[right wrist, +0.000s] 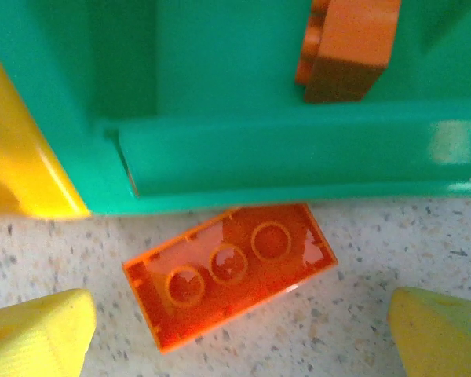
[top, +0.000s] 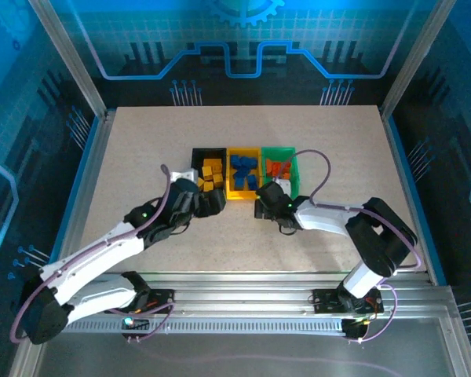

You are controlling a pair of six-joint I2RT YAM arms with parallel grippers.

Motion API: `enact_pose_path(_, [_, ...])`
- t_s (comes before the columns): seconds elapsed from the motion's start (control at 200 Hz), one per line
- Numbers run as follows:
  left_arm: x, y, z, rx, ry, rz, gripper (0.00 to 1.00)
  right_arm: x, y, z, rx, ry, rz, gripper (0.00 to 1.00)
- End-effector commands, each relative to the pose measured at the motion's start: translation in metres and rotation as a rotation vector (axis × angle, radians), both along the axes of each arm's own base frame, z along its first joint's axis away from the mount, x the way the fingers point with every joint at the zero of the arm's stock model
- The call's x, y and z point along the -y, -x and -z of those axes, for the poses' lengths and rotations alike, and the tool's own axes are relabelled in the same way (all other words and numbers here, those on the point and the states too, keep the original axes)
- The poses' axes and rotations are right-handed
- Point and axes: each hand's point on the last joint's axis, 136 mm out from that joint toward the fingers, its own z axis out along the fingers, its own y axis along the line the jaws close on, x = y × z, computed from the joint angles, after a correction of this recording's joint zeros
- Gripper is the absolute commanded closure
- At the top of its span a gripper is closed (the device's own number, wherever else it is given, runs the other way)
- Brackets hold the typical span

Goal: Sort the legos into containers by color

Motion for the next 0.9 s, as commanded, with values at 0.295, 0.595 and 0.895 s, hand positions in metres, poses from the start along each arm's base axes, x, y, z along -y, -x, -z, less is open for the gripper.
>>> enact_pose_path(0.295, [-0.023, 0.027, 0.018, -0.025, 0.039, -0.053, 0.01, 0.048, 0.013, 0.013, -0.040, 0.205, 0.237, 0.27])
enact_pose_path(0.595, [-0.025, 0.031, 0.025, -0.037, 0.035, -0.049, 0.01, 0.067, 0.019, 0.025, -0.098, 0.133, 0.179, 0.33])
enact_pose_path(0.895, [-0.029, 0.035, 0.031, -0.053, 0.012, -0.052, 0.01, 0.069, 0.004, 0.025, -0.107, 0.106, 0.132, 0.52])
